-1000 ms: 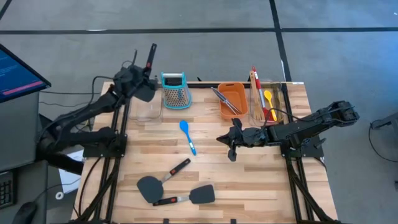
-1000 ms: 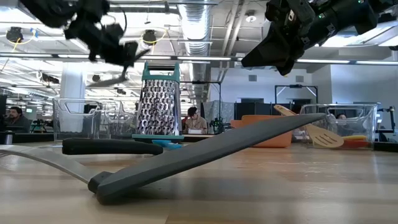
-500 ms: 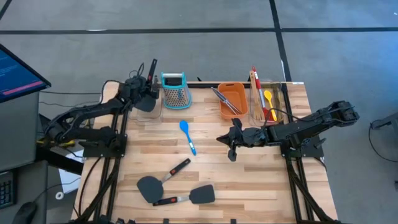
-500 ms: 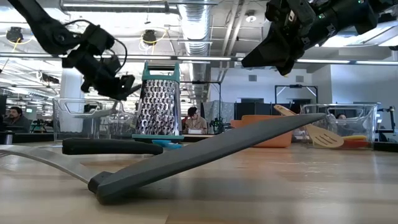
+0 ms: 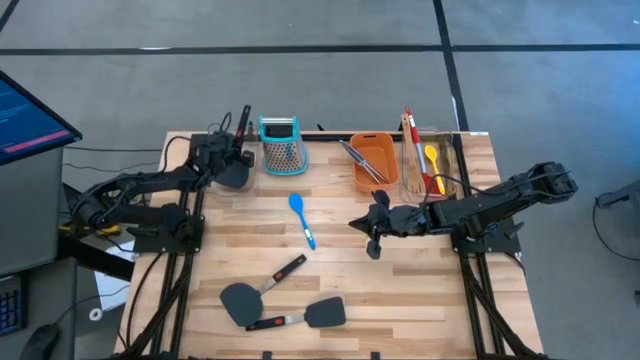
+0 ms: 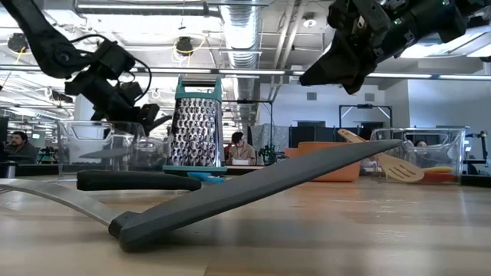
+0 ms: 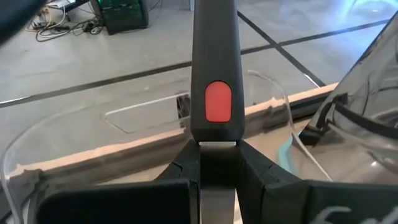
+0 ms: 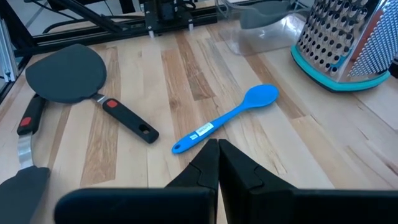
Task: Pick & Place Kitchen Items
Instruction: Put the top black spatula into the left transparent bin
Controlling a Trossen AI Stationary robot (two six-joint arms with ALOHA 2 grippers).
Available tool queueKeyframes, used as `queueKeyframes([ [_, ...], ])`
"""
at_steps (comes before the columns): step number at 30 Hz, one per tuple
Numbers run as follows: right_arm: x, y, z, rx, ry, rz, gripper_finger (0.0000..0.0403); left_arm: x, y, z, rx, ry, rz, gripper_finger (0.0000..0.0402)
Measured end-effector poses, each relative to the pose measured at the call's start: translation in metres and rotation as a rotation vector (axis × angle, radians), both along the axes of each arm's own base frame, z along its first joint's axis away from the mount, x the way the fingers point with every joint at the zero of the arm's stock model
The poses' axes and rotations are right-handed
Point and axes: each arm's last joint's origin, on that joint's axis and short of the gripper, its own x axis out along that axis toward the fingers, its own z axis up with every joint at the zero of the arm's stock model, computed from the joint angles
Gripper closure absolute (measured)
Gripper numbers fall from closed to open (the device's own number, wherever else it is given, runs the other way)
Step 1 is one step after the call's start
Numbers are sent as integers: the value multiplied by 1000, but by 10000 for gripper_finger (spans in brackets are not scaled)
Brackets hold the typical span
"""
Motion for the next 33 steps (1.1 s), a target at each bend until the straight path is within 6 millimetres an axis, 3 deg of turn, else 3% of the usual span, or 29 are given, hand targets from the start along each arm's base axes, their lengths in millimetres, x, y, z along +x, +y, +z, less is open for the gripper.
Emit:
queueKeyframes([
  [8,-1,0,-2,-5,23,0,403,-1,-2,-3,-9,4,-5,363],
  [33,-1,0,-2,-5,27,2,403,1,-3,-3,-25,-50,-9,237],
])
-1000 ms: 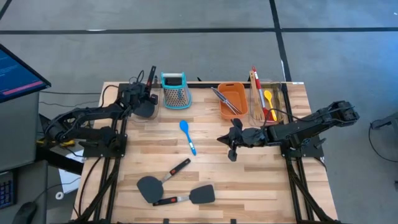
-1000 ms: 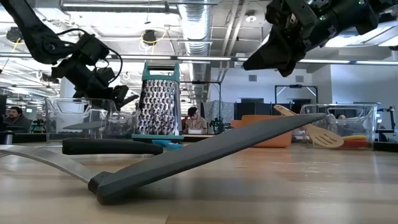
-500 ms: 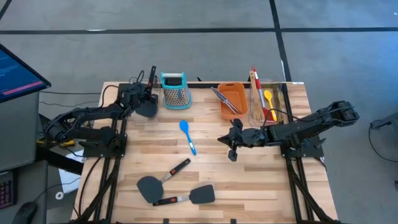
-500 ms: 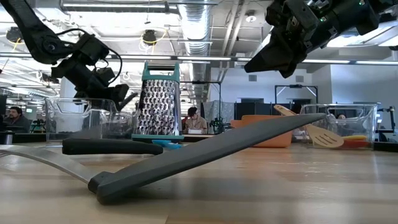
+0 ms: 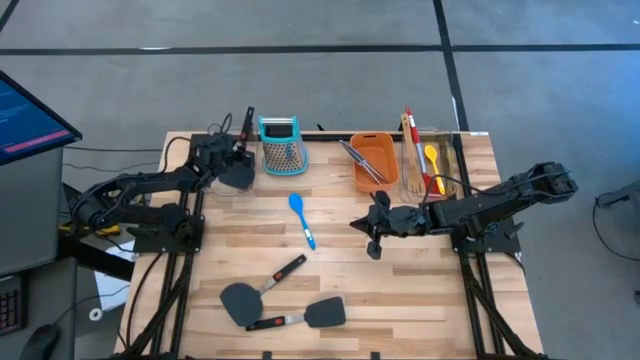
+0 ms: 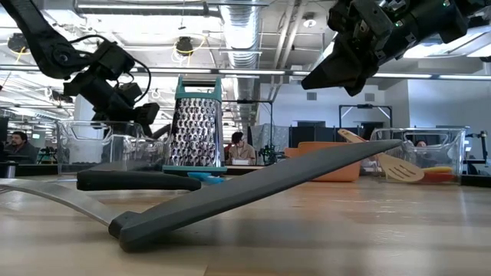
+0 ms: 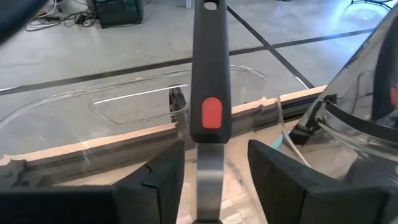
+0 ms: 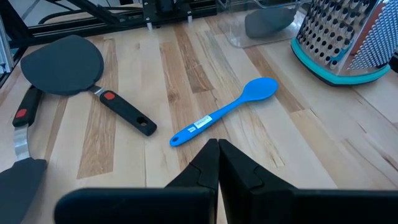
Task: Pick & Place Kitchen Items
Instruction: Put the top black spatula into the left transparent bin
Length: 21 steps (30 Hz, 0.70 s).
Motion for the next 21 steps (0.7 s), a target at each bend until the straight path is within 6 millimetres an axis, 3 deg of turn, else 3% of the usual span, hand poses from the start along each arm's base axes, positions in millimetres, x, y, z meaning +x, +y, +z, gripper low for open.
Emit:
queueKeyframes([
  [13,0,0,0,0,2,1,403,11,-6,4,35,-31,-60,227],
  [21,0,0,0,0,3,1,403,16,-15,29,168,-131,-145,224],
])
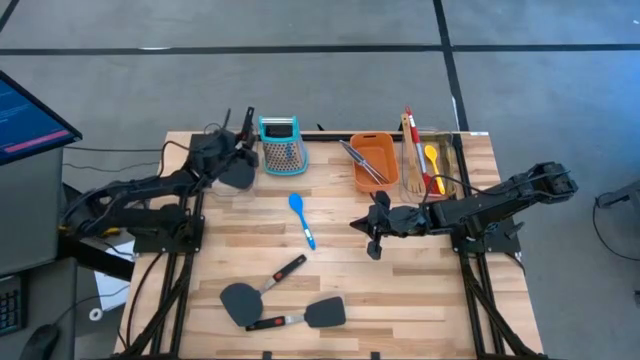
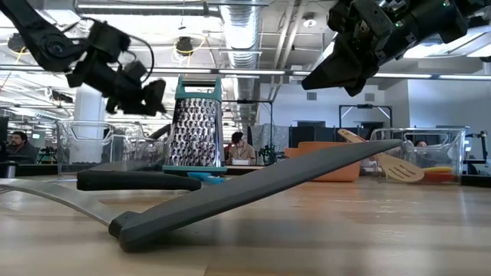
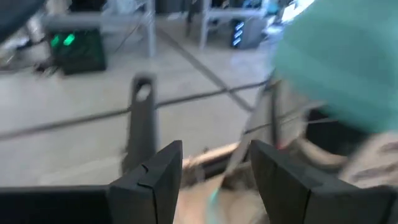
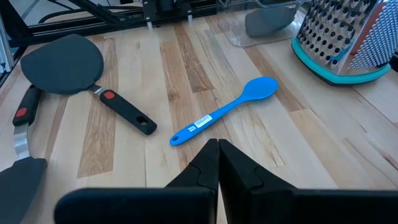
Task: Pick & Place Kitchen Items
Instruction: Put the top black spatula into the left transparent bin
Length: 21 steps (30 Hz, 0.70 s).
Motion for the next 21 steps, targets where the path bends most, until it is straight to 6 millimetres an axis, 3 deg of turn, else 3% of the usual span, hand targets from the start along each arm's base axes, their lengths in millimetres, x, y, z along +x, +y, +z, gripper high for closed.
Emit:
queueKeyframes([
  [12,0,0,0,0,0,-1,403,-6,-32,48,214,-162,-142,225],
  [21,0,0,0,-1,-1,-2,403,-9,-67,77,314,-373,-444,244],
])
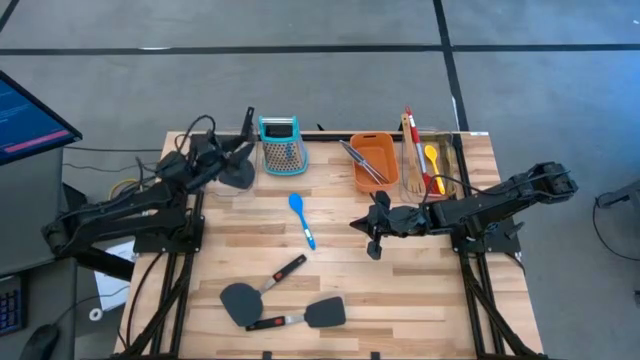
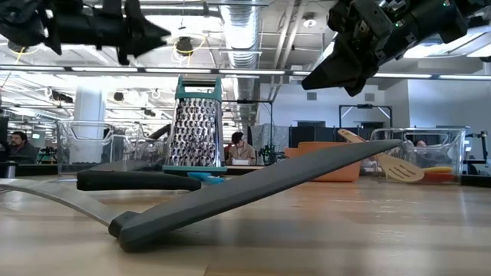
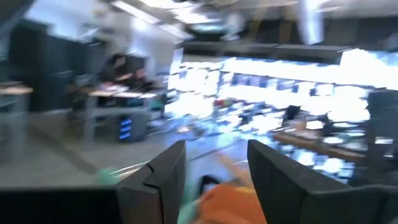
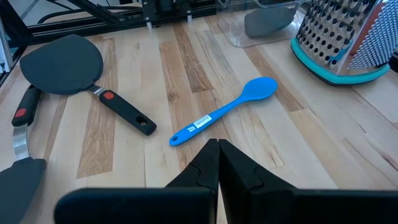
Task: Pick & Place Kitchen Items
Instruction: Put the top black spatula into the left transparent bin
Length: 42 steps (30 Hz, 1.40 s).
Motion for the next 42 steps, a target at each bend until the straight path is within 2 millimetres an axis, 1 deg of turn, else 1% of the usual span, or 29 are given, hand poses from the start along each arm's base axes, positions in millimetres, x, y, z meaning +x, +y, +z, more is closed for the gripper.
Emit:
queueKeyframes([
  [3,0,0,0,0,0,0,403,-1,-12,6,33,-34,-102,257],
  [7,0,0,0,0,0,0,403,0,-26,11,51,-68,-191,279],
  [13,0,0,0,0,0,0,403,7,-50,11,40,-79,-402,311],
  [23,0,0,0,0,0,-1,403,22,-87,3,14,-21,-653,370],
  [25,0,0,0,0,0,0,403,26,-93,-1,9,7,-686,381],
  [28,0,0,0,0,0,-1,403,33,-103,-9,49,83,-731,396],
  [33,0,0,0,0,0,-1,403,45,-121,-26,40,194,-820,398],
  [36,0,0,0,0,0,-1,403,51,-132,-34,-21,236,-834,399],
  [38,0,0,0,0,0,-1,403,55,-138,-32,-54,237,-845,399],
  [42,0,0,0,0,0,-2,403,64,-151,-17,-57,213,-890,399],
])
